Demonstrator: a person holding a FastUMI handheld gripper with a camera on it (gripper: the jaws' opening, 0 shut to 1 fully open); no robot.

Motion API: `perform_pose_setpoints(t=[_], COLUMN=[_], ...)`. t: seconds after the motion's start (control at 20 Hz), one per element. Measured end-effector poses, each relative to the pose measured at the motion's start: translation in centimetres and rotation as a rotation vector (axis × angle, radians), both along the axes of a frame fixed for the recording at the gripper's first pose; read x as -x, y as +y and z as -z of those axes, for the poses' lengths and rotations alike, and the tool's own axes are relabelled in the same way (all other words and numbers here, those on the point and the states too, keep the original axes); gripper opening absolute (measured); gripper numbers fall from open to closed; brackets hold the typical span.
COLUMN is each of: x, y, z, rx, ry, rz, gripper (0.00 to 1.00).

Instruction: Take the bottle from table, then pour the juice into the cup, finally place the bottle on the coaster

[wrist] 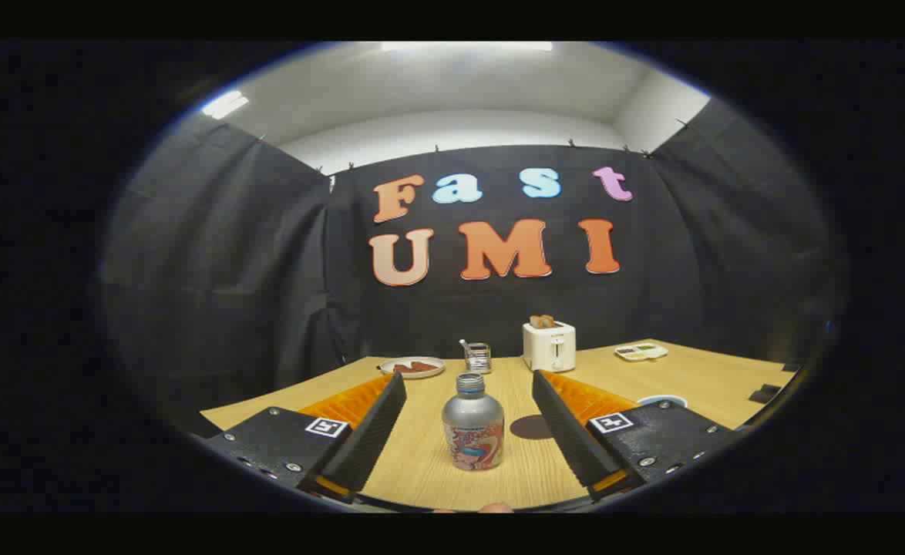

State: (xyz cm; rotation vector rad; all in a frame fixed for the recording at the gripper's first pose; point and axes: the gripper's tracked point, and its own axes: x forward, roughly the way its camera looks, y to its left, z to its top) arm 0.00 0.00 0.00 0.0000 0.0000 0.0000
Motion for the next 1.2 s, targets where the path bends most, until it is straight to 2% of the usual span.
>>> perform_pose_setpoints(t=[0.05, 0.1, 0.2, 0.4, 0.55, 0.75, 1.2], x=[0.1, 0.1, -0.2, 0.0, -0.7, -0.8, -1.8], y=[-1.5, -2.0, -0.2, -1.5, -0.3, 1.3, 0.7], z=[-0.1, -0.1, 1.1, 1.6, 2.4, 2.4, 4.3], rx=[0.013, 0.022, 0.006, -0.018, -0.026, 0.023, 0.055], ry=[-0.011, -0.021, 0.011, 0.053, 0.066, 0.074, 0.120], rz=[0.080, 0.114, 0.072, 0.127, 0.115, 0.099, 0.142], gripper=[0.98, 0.98, 0.98, 0.98, 0.98, 0.98, 0.98])
